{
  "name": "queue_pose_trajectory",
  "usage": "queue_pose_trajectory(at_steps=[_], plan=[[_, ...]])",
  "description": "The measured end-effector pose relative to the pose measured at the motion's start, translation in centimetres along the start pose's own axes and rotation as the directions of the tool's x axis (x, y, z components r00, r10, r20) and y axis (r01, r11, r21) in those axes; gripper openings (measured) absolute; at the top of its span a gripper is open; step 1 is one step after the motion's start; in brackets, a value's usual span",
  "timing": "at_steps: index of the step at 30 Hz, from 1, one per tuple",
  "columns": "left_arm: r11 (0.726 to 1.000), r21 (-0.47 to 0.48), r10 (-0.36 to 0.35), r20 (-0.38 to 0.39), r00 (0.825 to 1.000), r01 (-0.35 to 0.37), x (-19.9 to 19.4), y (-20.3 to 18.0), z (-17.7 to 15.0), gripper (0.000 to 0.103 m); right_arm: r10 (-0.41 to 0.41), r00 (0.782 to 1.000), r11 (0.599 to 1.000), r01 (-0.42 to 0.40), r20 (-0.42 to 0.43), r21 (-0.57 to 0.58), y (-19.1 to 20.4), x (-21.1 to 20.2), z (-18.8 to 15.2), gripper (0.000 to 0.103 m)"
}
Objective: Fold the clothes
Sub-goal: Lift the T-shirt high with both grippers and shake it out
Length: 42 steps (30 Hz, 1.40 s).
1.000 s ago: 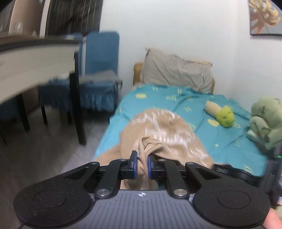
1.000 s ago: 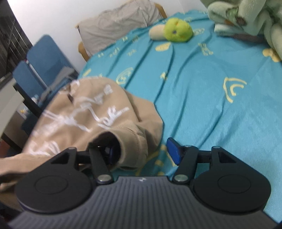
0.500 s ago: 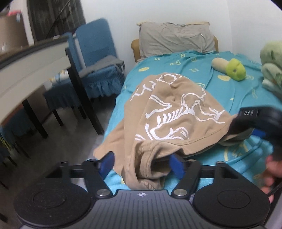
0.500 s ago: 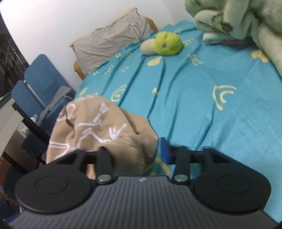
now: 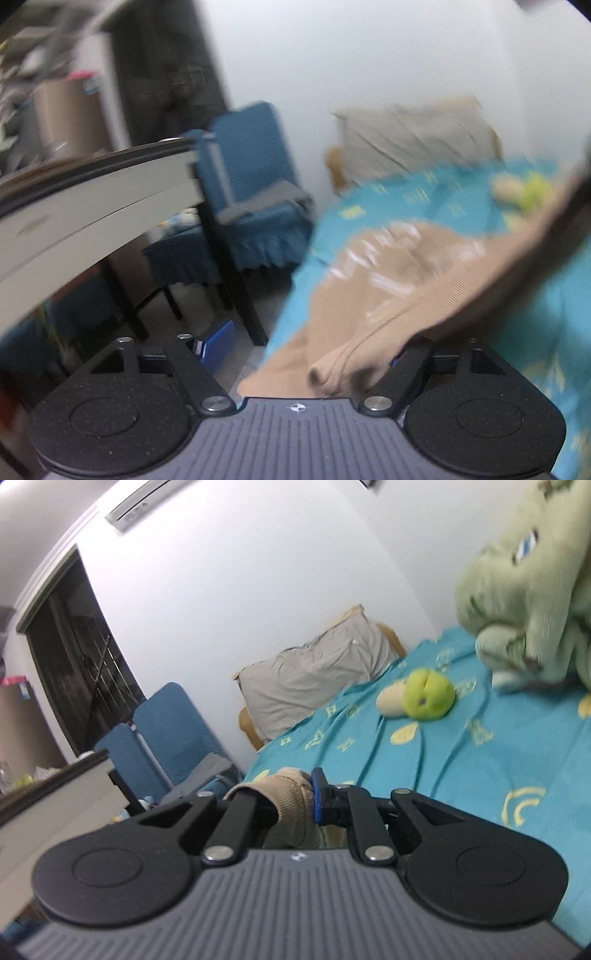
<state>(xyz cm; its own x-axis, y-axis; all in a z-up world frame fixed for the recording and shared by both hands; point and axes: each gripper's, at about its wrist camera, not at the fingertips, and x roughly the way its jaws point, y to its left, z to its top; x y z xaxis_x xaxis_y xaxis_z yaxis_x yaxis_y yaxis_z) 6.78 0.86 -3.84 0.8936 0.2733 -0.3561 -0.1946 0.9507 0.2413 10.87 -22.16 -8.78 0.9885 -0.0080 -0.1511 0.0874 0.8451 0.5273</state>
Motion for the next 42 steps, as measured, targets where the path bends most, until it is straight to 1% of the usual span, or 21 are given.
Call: queue_pose_trajectory(at_steps=[3,5,6,7,8,9,10,11,12,14,16,18,19,22,25,27,31,35,38,40,42], plan=[[0.993,-0.116,0.008,-0.01,1.0,-0.009,-0.5,2.2,0.4,0.089,-0.081,0.996,0.996,0.079,-0.031,-0.048,0.1,0.6,-0.5,0.014],[0.995,-0.104,-0.008,-0.073,0.997,0.0,-0.1,2.6,0.3,0.089,-0.157,0.984,0.986,0.152,-0.079,-0.075,-0.4,1.5,-0.9,0.016],[0.998,-0.069,0.0,-0.118,0.993,-0.008,0.3,2.4,0.1,0.089,-0.206,0.971,0.976,0.195,-0.119,-0.097,-0.7,2.2,-1.3,0.021],[0.999,-0.019,0.027,-0.166,0.986,-0.031,0.8,2.1,-0.3,0.088,-0.257,0.954,0.963,0.239,-0.158,-0.121,-1.1,2.9,-1.6,0.036],[0.998,0.015,0.055,-0.209,0.976,-0.053,1.3,2.0,-0.7,0.087,-0.308,0.932,0.948,0.284,-0.189,-0.145,-1.5,3.5,-2.1,0.043],[0.998,0.019,0.07,-0.244,0.967,-0.067,1.7,2.2,-1.0,0.087,-0.347,0.915,0.935,0.319,-0.207,-0.155,-2.1,3.9,-2.7,0.055],[0.997,0.001,0.074,-0.27,0.96,-0.077,2.2,2.7,-1.1,0.087,-0.377,0.899,0.924,0.348,-0.221,-0.159,-2.6,4.1,-3.1,0.062],[0.996,-0.029,0.074,-0.282,0.957,-0.086,2.5,3.2,-1.1,0.087,-0.403,0.885,0.913,0.373,-0.233,-0.163,-3.0,4.3,-3.3,0.064],[0.993,-0.076,0.063,-0.28,0.958,-0.088,2.5,3.8,-0.9,0.088,-0.416,0.878,0.907,0.386,-0.235,-0.167,-3.1,4.3,-3.5,0.066],[0.978,-0.193,0.035,-0.216,0.976,-0.077,1.9,5.1,-0.2,0.088,-0.422,0.888,0.902,0.39,-0.182,-0.187,-2.4,3.4,-3.3,0.066],[0.964,-0.25,0.066,-0.117,0.991,-0.094,0.9,6.1,1.0,0.094,-0.419,0.904,0.894,0.395,-0.084,-0.212,-1.4,2.1,-1.9,0.078],[0.951,-0.297,0.092,-0.006,0.996,-0.09,-0.7,7.0,2.9,0.094,-0.385,0.923,0.902,0.378,0.009,-0.211,-0.1,0.8,0.7,0.079],[0.944,-0.32,0.104,0.049,0.993,-0.083,-1.6,7.4,4.0,0.095,-0.352,0.934,0.912,0.355,0.051,-0.205,0.7,0.2,2.4,0.079],[0.918,-0.393,0.141,0.199,0.97,-0.053,-4.1,8.9,7.4,0.095,-0.274,0.949,0.928,0.304,0.158,-0.218,4.4,-1.5,8.0,0.079],[0.878,-0.478,0.157,0.276,0.948,-0.006,-6.7,11.7,12.2,0.095,-0.198,0.953,0.944,0.248,0.229,-0.219,8.2,-3.7,13.5,0.079],[0.863,-0.503,0.164,0.342,0.925,0.033,-9.0,13.7,15.7,0.095,-0.153,0.947,0.951,0.218,0.282,-0.22,10.8,-5.8,17.0,0.079],[0.871,-0.48,0.153,0.463,0.873,0.102,-14.3,17.1,22.2,0.095,-0.086,0.933,0.966,0.163,0.35,-0.198,14.8,-10.5,23.7,0.079],[0.898,-0.412,0.109,0.553,0.826,0.157,-20.3,19.9,28.0,0.095,-0.039,0.9,0.974,0.132,0.434,-0.186,17.5,-16.5,29.1,0.079],[0.908,-0.379,0.08,0.573,0.816,0.177,-23.6,21.1,31.4,0.095,-0.001,0.872,0.972,0.116,0.489,-0.205,18.9,-21.2,32.2,0.081],[0.913,-0.36,0.06,0.581,0.812,0.19,-25.6,21.9,33.6,0.097,0.014,0.875,0.971,0.104,0.484,-0.217,19.6,-23.0,33.9,0.081],[0.92,-0.329,0.014,0.575,0.818,0.215,-27.0,22.3,35.2,0.097,0.013,0.883,0.972,0.099,0.469,-0.214,19.8,-24.0,35.2,0.081]])
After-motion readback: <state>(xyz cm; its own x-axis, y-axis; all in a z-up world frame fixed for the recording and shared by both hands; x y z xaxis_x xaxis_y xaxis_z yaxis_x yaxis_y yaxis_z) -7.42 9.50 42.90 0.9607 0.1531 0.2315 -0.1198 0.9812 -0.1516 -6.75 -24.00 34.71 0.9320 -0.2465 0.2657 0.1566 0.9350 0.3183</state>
